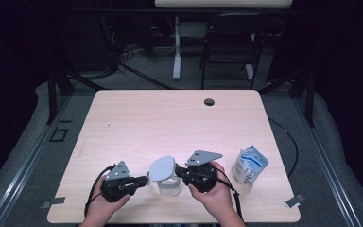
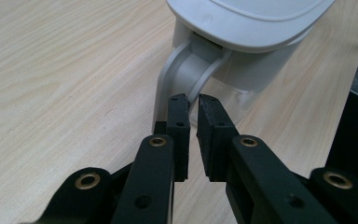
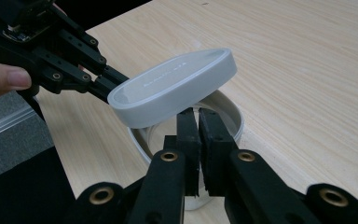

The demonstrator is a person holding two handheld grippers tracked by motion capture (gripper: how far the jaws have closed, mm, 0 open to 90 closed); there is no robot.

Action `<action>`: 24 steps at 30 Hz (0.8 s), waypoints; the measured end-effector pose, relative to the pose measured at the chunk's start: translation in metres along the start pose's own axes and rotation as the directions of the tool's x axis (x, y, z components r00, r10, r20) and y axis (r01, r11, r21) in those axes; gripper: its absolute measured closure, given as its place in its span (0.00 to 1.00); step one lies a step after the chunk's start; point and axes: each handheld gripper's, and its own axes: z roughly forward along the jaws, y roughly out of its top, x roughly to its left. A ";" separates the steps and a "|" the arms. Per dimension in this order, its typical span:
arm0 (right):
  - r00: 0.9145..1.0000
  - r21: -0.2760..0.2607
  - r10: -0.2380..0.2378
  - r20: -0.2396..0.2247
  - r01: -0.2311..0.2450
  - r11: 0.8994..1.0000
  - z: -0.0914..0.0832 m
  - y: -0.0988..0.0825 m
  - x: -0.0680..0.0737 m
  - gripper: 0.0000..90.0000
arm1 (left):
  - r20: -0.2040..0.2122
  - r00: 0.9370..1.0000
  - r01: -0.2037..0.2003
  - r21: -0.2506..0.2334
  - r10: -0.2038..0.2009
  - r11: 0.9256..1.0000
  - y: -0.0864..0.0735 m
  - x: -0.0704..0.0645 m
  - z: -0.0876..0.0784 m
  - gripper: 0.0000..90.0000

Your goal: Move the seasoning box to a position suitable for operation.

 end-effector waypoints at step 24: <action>0.999 -0.017 -0.035 -0.008 0.035 0.999 0.001 0.019 0.013 0.97 | 0.002 1.000 0.004 0.000 -0.004 1.000 -0.002 0.001 -0.002 0.94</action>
